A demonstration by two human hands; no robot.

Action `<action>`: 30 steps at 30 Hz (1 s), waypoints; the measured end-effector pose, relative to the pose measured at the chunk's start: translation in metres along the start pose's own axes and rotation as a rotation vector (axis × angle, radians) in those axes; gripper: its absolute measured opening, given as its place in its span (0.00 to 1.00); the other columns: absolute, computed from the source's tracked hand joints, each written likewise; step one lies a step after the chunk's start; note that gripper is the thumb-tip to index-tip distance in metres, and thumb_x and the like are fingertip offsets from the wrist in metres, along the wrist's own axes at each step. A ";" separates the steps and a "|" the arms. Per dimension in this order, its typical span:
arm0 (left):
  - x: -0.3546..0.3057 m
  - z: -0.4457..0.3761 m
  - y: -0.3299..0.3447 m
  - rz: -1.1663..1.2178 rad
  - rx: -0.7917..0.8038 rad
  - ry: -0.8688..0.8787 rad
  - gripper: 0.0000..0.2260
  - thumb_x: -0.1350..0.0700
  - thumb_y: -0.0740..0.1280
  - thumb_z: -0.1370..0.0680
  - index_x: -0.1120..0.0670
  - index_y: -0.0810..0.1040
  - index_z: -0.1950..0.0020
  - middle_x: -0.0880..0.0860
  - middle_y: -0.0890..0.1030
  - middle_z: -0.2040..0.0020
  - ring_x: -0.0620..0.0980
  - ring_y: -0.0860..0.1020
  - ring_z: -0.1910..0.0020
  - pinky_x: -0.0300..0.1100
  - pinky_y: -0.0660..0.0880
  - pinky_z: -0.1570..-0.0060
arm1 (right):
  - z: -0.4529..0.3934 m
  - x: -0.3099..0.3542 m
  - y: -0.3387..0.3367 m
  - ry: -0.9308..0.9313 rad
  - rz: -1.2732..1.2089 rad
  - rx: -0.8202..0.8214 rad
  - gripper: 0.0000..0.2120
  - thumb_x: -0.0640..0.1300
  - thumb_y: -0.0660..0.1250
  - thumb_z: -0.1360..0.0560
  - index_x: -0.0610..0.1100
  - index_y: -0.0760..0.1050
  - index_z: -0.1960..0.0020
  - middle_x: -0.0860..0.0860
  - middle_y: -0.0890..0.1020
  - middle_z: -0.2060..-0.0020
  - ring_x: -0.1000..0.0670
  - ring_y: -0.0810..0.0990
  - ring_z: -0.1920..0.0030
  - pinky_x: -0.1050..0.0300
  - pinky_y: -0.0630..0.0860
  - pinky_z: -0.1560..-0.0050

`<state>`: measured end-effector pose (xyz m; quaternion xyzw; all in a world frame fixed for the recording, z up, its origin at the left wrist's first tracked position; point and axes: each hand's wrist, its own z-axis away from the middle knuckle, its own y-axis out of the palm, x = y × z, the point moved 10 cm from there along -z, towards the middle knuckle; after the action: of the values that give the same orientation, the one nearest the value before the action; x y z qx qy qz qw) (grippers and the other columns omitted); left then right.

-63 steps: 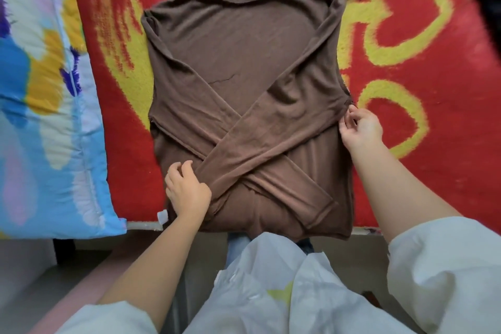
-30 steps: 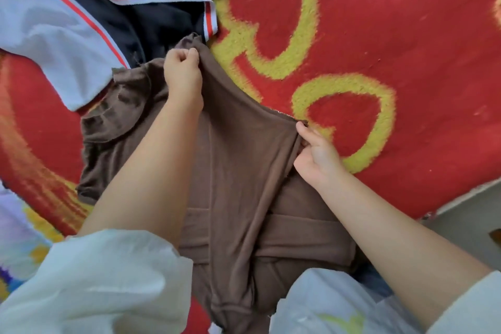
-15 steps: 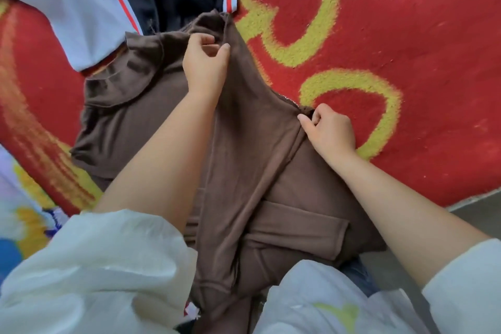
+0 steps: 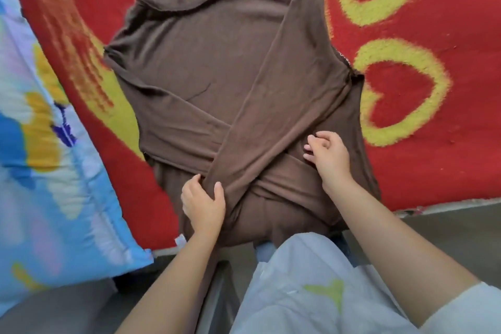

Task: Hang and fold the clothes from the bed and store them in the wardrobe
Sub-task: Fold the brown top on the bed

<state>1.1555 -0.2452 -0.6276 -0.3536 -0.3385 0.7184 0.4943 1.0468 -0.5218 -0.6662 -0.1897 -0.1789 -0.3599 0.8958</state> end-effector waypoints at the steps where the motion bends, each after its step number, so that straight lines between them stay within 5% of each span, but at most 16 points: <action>1: 0.023 0.006 0.001 0.005 0.022 -0.092 0.21 0.56 0.66 0.24 0.66 0.70 0.36 0.66 0.72 0.39 0.63 0.68 0.38 0.50 0.63 0.39 | 0.006 -0.010 0.010 0.079 -0.177 0.033 0.09 0.37 0.61 0.22 0.41 0.67 0.42 0.50 0.74 0.60 0.54 0.76 0.59 0.56 0.77 0.54; 4: 0.047 0.006 0.005 0.102 0.105 -0.158 0.19 0.57 0.66 0.24 0.64 0.70 0.37 0.63 0.74 0.40 0.61 0.71 0.39 0.47 0.65 0.42 | 0.011 -0.017 0.023 0.160 -0.433 0.084 0.12 0.34 0.58 0.22 0.45 0.64 0.42 0.50 0.75 0.57 0.53 0.76 0.53 0.56 0.73 0.49; 8: 0.055 -0.002 0.015 0.174 0.285 -0.099 0.13 0.58 0.66 0.24 0.62 0.72 0.42 0.60 0.78 0.45 0.58 0.75 0.45 0.44 0.67 0.51 | 0.016 -0.016 0.043 0.161 -0.512 0.130 0.12 0.33 0.56 0.22 0.47 0.64 0.44 0.50 0.76 0.57 0.54 0.77 0.58 0.59 0.71 0.58; 15: 0.063 -0.009 0.027 0.311 0.638 -0.005 0.07 0.59 0.65 0.23 0.59 0.77 0.46 0.55 0.78 0.50 0.51 0.75 0.51 0.42 0.70 0.50 | 0.041 -0.024 0.090 0.113 -0.278 0.232 0.13 0.30 0.55 0.25 0.47 0.61 0.61 0.50 0.73 0.62 0.53 0.74 0.60 0.56 0.66 0.50; 18: 0.071 -0.007 0.033 0.378 0.754 -0.045 0.08 0.61 0.64 0.23 0.59 0.76 0.44 0.55 0.77 0.49 0.51 0.75 0.49 0.43 0.73 0.47 | 0.055 -0.039 0.101 0.107 -0.265 0.241 0.15 0.28 0.55 0.26 0.45 0.62 0.64 0.49 0.72 0.65 0.52 0.73 0.63 0.57 0.70 0.58; 30: 0.101 0.004 0.036 0.800 0.667 -0.199 0.11 0.67 0.62 0.23 0.62 0.72 0.41 0.50 0.75 0.58 0.43 0.74 0.59 0.33 0.74 0.58 | 0.087 -0.116 0.112 0.160 -0.109 0.302 0.10 0.33 0.61 0.24 0.46 0.68 0.58 0.50 0.77 0.56 0.49 0.78 0.56 0.57 0.75 0.59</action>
<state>1.1083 -0.1601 -0.6730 -0.2087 0.0245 0.9496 0.2326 1.0320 -0.3390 -0.6683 -0.0136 -0.1692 -0.3910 0.9046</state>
